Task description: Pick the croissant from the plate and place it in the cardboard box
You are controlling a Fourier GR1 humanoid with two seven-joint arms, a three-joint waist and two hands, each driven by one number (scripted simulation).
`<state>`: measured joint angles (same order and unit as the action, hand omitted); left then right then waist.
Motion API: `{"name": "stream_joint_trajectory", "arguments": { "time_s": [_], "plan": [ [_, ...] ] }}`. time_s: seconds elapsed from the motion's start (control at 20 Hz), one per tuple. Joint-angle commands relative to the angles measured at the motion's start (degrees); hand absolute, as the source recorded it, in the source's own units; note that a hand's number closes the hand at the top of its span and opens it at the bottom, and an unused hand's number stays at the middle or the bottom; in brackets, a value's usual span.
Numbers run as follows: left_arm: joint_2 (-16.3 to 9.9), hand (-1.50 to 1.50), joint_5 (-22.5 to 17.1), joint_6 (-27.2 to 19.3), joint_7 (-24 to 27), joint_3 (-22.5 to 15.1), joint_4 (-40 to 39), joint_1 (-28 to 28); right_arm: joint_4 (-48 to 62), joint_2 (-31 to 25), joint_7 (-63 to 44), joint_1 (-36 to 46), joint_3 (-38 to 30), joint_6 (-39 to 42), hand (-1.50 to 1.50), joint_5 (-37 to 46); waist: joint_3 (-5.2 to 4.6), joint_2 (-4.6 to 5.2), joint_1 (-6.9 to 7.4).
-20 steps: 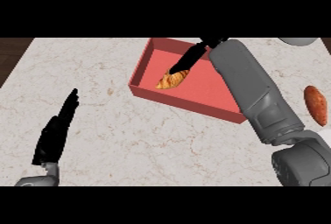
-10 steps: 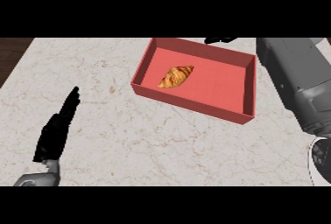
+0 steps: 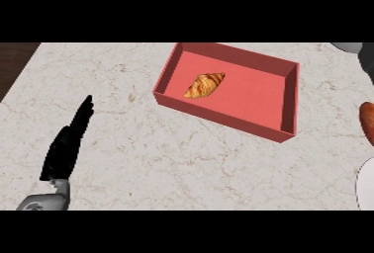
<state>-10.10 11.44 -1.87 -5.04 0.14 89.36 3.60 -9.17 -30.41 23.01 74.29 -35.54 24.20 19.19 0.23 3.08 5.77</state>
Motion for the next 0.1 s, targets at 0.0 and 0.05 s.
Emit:
{"name": "stream_joint_trajectory", "arguments": {
  "time_s": [0.0, 0.05],
  "plan": [
    [0.1, 0.0, 0.4, 0.1, 0.0, -0.8, 1.8, -0.1, -0.1, -5.1, 1.0, -1.4, 0.0, 4.8, -1.5, 0.2, 0.13, 0.44, 1.35],
    [-0.2, 0.0, 0.4, 0.3, 1.2, -0.6, 0.7, -1.1, -0.3, -6.8, 1.5, -1.9, 0.1, 6.3, -1.5, 0.3, 0.12, 0.67, 1.31]
  ]
}}
